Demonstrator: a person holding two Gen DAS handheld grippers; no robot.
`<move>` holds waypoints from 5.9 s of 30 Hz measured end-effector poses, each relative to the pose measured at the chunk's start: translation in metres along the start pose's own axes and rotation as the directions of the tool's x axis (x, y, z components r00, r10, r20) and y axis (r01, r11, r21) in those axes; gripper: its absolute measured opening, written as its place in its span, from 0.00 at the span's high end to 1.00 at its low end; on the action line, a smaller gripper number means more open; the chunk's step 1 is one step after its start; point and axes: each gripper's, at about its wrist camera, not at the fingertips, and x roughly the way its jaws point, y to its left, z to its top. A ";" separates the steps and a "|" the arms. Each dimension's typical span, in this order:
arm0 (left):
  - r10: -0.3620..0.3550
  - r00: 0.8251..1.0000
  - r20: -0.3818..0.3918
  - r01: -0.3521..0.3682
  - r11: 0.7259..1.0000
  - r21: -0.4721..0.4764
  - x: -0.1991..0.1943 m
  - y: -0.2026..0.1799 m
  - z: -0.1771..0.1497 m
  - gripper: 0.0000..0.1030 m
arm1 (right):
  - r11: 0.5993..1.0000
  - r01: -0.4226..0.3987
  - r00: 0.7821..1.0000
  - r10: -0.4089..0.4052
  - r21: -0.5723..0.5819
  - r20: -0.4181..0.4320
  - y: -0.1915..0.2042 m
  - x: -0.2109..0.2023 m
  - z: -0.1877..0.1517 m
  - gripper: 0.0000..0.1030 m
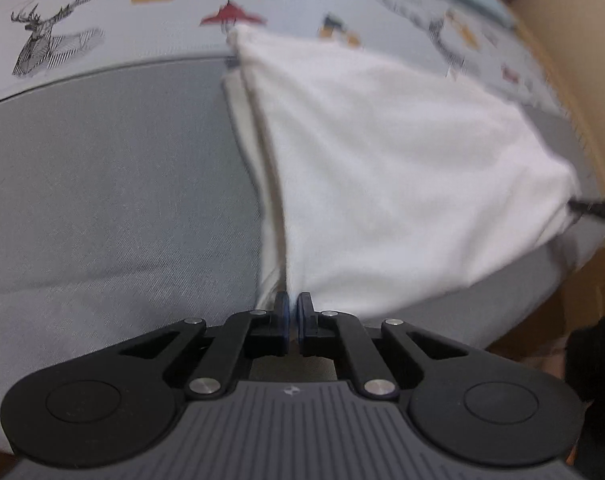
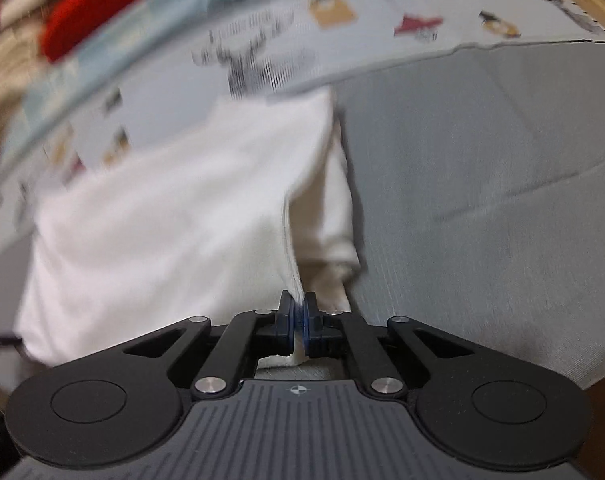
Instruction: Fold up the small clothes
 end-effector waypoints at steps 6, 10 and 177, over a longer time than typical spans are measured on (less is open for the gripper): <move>0.034 0.994 -0.107 -0.024 0.995 0.095 0.014 -0.006 -0.010 0.94 | 0.982 0.158 0.972 -0.173 -0.099 -0.160 0.004 0.031 -0.005 0.92; -0.007 1.000 -0.011 0.007 1.000 0.021 -0.002 0.007 -0.002 0.73 | 0.987 0.141 0.988 -0.145 -0.083 -0.049 0.010 0.017 0.006 0.83; -0.192 0.980 0.058 0.186 0.978 0.094 0.002 -0.072 0.068 0.62 | 0.979 0.150 0.931 -0.186 0.135 0.313 0.109 0.066 0.064 0.92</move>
